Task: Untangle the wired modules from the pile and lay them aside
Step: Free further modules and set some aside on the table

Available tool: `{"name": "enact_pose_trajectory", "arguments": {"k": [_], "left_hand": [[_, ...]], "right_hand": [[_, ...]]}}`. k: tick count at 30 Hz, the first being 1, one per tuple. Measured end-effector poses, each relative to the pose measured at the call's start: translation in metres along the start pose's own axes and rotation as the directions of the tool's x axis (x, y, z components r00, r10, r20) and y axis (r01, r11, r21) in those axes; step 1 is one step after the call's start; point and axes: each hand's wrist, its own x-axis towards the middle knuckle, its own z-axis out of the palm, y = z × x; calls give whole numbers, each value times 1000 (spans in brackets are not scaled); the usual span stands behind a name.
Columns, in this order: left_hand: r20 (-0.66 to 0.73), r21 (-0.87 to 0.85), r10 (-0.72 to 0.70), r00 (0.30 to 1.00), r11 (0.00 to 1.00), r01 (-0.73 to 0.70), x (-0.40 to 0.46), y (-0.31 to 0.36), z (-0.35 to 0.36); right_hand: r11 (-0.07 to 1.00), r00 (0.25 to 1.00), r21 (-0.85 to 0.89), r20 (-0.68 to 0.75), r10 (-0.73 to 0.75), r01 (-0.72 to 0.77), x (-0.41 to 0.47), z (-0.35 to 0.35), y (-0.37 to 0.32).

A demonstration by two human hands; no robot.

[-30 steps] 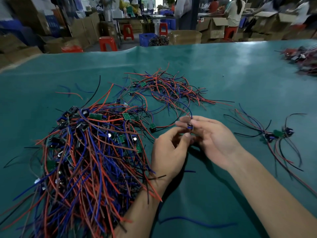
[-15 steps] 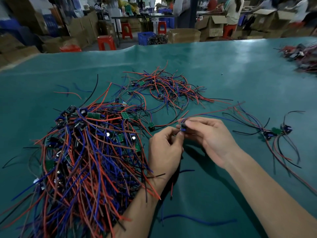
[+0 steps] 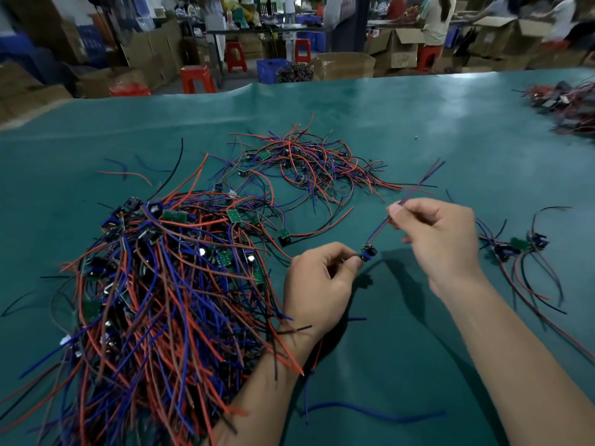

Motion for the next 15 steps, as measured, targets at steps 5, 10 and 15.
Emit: {"name": "enact_pose_trajectory", "arguments": {"k": [5, 10, 15], "left_hand": [[1, 20, 1, 1000, 1000, -1, -1, 0, 0], [-139, -139, -107, 984, 986, 87, 1, -1, -1], [-148, -198, -85, 985, 979, 54, 1, 1, 0]], "right_hand": [[990, 943, 123, -314, 109, -73, 15, -23, 4], [959, 876, 225, -411, 252, -171, 13, -24, 3], [995, 953, -21, 284, 103, -101, -22, 17, -4]]}}
